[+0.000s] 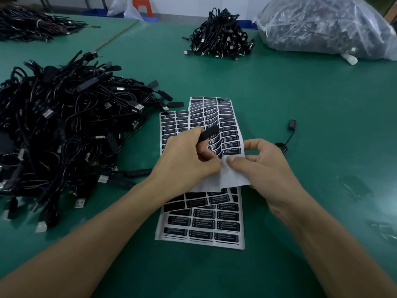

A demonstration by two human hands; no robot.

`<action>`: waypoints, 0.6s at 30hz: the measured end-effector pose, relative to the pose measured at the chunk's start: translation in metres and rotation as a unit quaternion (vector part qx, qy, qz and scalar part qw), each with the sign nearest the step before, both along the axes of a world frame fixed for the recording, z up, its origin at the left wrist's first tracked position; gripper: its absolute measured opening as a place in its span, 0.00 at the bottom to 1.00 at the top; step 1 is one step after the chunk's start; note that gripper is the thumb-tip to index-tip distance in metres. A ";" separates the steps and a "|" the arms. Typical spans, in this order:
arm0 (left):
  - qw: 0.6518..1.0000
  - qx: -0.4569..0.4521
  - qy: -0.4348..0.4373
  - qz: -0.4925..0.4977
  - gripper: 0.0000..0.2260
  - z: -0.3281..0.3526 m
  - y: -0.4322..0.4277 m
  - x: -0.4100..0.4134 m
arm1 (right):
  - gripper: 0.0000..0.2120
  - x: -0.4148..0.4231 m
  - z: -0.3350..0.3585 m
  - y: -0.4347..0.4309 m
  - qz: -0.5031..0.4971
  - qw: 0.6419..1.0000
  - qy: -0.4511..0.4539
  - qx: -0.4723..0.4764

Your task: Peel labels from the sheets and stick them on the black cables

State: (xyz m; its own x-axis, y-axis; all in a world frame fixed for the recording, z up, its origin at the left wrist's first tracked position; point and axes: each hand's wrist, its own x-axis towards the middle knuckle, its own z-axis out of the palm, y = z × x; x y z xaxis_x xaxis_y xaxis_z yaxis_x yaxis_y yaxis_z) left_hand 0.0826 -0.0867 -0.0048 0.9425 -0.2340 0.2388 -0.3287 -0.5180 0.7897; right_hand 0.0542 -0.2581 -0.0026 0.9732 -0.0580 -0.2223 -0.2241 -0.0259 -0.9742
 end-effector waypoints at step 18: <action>0.984 -0.157 0.064 0.052 0.21 0.006 0.002 0.006 | 0.11 -0.018 0.005 0.021 -0.053 0.832 -0.309 -0.457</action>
State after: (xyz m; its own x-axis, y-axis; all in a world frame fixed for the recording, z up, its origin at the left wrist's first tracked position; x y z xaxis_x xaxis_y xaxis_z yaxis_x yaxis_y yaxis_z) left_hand 0.0887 -0.0846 0.0011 0.9844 -0.0687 0.1618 -0.1745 -0.2670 0.9478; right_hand 0.0359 -0.2367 0.0028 0.8637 -0.0209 0.5037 0.2648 -0.8314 -0.4886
